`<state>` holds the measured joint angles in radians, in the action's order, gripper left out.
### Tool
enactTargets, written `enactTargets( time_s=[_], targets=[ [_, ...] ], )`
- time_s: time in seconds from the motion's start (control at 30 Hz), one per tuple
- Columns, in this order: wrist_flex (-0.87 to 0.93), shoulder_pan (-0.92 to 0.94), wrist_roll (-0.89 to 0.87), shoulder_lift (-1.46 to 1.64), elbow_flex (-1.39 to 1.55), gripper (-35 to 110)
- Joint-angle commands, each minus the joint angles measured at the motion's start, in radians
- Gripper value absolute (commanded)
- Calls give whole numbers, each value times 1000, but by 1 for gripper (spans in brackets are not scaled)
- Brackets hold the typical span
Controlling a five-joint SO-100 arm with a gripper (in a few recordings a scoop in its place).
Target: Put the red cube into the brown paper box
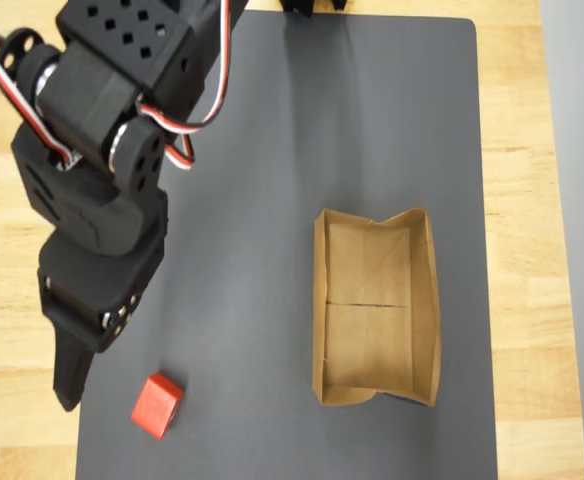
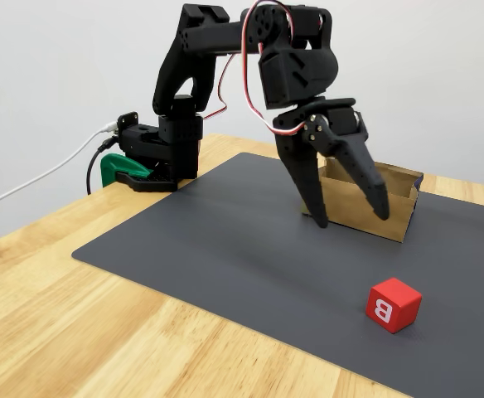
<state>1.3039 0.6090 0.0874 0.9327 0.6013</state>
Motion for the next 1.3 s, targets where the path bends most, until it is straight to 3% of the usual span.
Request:
enactTargets(
  time_s=[0.0, 0.57, 1.27],
  targets=[
    [20, 8, 20, -72, -143, 37],
    [115, -46, 3, -413, -499, 35],
    [176, -69, -3, -541, -617, 31]
  ],
)
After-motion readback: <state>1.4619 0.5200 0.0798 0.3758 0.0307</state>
